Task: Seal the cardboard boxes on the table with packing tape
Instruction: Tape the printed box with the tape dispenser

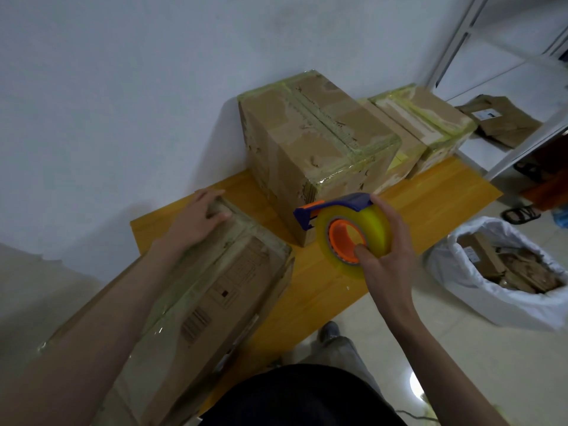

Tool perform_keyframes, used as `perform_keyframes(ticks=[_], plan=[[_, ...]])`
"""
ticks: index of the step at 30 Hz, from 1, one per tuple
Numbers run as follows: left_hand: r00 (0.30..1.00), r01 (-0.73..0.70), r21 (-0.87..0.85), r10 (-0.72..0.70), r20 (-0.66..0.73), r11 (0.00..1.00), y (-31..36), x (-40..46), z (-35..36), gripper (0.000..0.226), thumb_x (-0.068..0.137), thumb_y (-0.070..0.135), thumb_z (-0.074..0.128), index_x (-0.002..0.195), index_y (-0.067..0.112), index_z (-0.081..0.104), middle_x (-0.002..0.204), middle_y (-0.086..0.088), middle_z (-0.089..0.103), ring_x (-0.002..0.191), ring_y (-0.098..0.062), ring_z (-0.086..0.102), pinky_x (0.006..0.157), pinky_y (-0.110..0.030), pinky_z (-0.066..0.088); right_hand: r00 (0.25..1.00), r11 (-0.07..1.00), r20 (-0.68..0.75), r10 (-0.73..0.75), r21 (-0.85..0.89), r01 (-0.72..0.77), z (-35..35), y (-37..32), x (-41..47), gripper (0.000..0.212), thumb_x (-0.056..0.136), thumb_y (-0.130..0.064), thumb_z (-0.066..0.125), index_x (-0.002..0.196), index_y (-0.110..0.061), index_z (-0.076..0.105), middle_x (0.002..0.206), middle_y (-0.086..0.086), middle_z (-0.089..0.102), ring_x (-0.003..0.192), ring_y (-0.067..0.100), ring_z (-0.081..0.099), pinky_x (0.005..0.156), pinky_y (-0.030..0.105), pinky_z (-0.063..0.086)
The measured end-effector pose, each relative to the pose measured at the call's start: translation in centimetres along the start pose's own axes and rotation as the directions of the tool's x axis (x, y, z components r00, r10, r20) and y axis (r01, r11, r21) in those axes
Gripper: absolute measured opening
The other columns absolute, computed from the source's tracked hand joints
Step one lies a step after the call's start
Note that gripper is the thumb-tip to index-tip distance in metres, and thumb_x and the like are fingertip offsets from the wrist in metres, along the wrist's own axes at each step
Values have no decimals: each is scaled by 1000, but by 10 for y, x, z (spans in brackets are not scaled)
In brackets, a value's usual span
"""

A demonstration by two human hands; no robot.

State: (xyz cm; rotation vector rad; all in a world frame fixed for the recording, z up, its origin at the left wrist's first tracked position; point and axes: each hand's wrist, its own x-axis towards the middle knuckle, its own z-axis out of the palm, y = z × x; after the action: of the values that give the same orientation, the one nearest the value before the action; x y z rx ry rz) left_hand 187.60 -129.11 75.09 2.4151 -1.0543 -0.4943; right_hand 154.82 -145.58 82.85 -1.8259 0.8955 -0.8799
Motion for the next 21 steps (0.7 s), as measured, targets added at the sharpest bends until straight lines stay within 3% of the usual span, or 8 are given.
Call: perform_keyframes(ticks=[4, 8, 11, 14, 18, 21], plan=[[997, 78, -14, -78, -3, 997, -5, 5, -1, 59, 99, 47, 54, 152, 28, 37, 151, -6, 46, 133, -30, 48, 107, -43, 42, 1000, 1000, 5, 5, 2, -5, 5, 0, -2, 86, 73, 13, 68, 143, -33, 51, 129, -18, 50, 114, -19, 43, 85, 0, 35], [990, 136, 69, -138, 31, 988, -9, 12, -6, 58, 104, 44, 46, 155, 20, 34, 152, -13, 46, 134, -34, 48, 108, -47, 42, 1000, 1000, 7, 10, 6, -10, 10, -3, -2, 85, 73, 14, 68, 142, -33, 51, 128, -13, 51, 112, -20, 43, 83, -1, 36], [995, -96, 111, 95, 15, 989, -8, 15, -6, 54, 103, 41, 47, 154, 27, 36, 162, 1, 30, 151, -25, 25, 122, -49, 16, 1000, 1000, 15, 5, -1, -5, 13, -1, 0, 86, 73, 12, 69, 144, -33, 50, 132, -10, 51, 116, -16, 44, 85, 1, 37], [959, -272, 57, 266, 97, 960, 3, 16, 2, 35, 97, 45, 55, 131, 37, 60, 149, 13, 48, 151, -14, 20, 123, -47, -3, 1000, 1000, 19, 13, -3, -13, 15, -1, 2, 84, 74, 7, 69, 144, -35, 49, 135, -9, 51, 118, -13, 44, 86, 5, 38], [960, -266, 61, 259, 105, 962, 13, 28, 4, 11, 90, 46, 67, 100, 39, 68, 112, 14, 66, 128, -13, 48, 121, -46, 0, 999, 999, 21, 37, 4, -38, 19, -3, 4, 85, 75, 11, 69, 144, -36, 49, 134, -11, 50, 116, -18, 43, 83, 1, 38], [970, -239, 55, 235, 64, 970, 10, 42, -3, 5, 91, 44, 67, 91, 39, 68, 101, 18, 65, 113, -12, 56, 117, -42, 3, 998, 998, 23, 52, 23, -53, 22, -3, 8, 86, 76, 10, 69, 144, -38, 49, 138, -10, 50, 119, -11, 45, 87, 11, 42]])
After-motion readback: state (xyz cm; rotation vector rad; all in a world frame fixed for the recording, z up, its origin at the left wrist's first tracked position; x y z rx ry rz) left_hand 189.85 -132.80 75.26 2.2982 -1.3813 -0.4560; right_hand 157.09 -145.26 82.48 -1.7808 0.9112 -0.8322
